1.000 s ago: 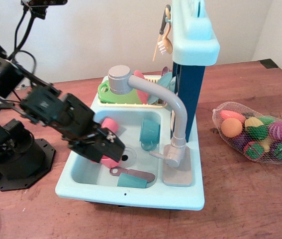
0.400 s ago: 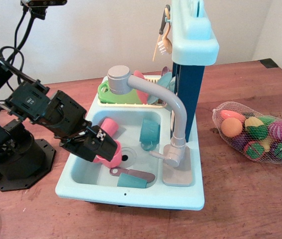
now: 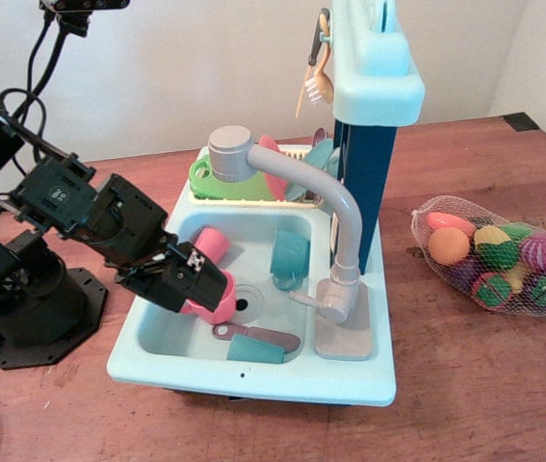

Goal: Turn lever vertical to front

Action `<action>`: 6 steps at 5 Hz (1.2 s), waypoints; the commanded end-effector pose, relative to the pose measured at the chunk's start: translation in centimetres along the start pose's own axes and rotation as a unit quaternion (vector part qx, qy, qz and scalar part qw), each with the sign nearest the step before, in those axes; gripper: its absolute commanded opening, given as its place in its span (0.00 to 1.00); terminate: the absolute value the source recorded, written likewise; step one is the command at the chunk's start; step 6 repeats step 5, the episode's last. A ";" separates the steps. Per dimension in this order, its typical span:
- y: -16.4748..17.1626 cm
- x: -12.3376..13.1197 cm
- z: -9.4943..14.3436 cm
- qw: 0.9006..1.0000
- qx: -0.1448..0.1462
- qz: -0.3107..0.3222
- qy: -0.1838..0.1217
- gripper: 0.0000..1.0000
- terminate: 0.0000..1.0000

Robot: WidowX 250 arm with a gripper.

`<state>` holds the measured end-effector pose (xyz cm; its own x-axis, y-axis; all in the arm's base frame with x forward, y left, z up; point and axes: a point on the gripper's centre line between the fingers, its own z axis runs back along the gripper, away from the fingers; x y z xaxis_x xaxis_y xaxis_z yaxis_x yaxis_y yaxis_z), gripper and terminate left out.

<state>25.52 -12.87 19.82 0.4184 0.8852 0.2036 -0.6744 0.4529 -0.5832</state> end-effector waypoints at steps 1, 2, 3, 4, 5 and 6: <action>-0.5 0.0 0.4 1.000 -0.013 0.006 0.000 1.00 0.00; -0.5 0.0 0.4 1.000 -0.013 0.006 0.000 1.00 0.00; -0.5 0.0 0.4 1.000 -0.013 0.006 0.000 1.00 0.00; -0.5 0.0 0.4 1.000 -0.013 0.006 0.000 1.00 0.00; -0.5 0.0 0.4 1.000 -0.013 0.006 0.000 1.00 1.00; -0.5 0.0 0.4 1.000 -0.013 0.006 0.000 1.00 1.00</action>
